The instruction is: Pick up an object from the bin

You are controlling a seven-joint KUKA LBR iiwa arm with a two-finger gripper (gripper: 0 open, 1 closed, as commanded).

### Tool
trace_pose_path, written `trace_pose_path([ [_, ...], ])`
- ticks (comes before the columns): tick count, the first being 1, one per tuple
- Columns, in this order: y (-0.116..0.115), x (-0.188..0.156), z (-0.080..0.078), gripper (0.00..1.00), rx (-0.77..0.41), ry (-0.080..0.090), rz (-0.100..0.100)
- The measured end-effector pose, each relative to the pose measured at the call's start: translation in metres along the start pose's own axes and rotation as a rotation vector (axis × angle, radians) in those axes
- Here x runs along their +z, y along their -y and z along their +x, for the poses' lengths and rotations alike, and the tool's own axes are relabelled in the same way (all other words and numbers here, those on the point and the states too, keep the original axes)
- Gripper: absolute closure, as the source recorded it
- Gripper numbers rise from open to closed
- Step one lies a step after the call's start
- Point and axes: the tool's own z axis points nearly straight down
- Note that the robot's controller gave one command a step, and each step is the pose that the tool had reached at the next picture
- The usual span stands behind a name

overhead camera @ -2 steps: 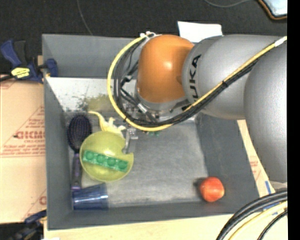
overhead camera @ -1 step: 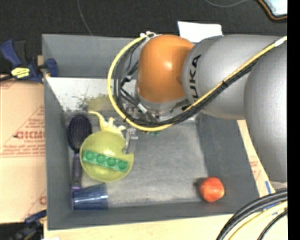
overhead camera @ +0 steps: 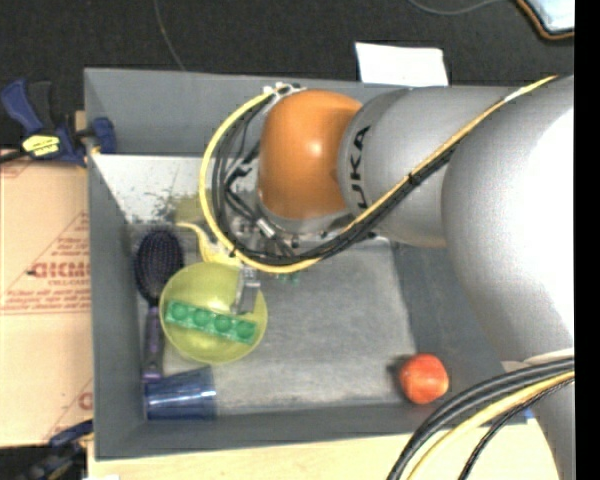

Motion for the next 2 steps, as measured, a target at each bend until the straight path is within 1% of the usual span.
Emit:
trace_pose_path([
  [1, 0.003, 0.008, 0.006, 0.00, 0.116, 0.007, -0.002],
  [2, 0.001, -0.009, 0.003, 0.00, 0.089, -0.005, 0.003],
])
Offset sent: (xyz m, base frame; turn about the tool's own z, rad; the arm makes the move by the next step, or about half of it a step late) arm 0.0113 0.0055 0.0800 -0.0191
